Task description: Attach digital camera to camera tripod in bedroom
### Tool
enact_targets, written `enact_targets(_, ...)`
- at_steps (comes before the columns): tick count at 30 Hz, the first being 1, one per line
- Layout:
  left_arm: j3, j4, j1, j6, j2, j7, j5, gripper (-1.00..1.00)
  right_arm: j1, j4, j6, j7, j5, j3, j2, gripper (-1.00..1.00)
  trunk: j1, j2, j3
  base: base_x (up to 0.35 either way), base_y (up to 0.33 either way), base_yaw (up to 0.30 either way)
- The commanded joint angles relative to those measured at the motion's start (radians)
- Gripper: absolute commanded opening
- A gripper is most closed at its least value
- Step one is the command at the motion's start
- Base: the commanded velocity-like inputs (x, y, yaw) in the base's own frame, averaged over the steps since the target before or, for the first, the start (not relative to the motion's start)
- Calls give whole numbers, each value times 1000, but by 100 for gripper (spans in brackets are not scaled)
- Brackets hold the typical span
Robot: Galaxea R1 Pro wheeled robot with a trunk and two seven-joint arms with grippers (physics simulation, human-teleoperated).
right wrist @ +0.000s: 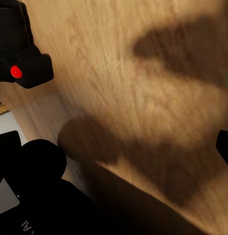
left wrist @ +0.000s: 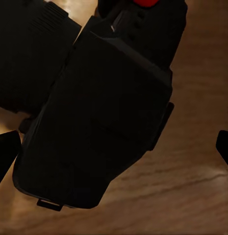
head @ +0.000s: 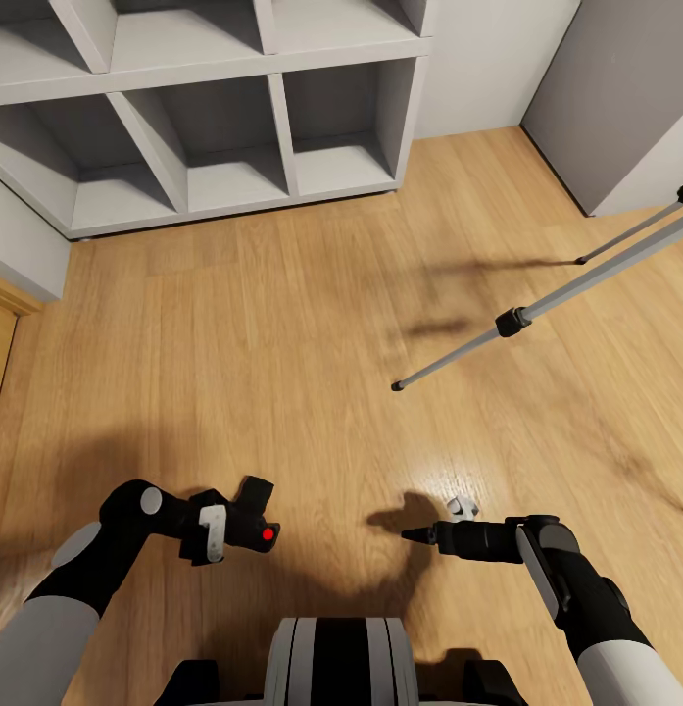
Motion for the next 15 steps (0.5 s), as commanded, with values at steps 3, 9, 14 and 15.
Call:
enact_targets(3, -2, -1, 0, -9, 1, -1, -6, 100, 0, 0, 8, -1, -6, -1, 0, 100, 0, 0, -1, 0, 0, 0)
enact_targets(9, -2, -4, 0, -9, 1, -1, -7, 100, 0, 0, 7, -1, -6, -1, 0, 100, 0, 0, -1, 0, 0, 0)
enact_targets(14, -2, -5, 0, -8, 1, 0, -7, 100, 0, 0, 7, -1, -7, -1, 0, 100, 0, 0, -1, 0, 0, 0)
enact_targets(15, -2, -5, 0, -8, 1, 0, -7, 100, 0, 0, 7, -2, -7, -1, 0, 100, 0, 0, -1, 0, 0, 0)
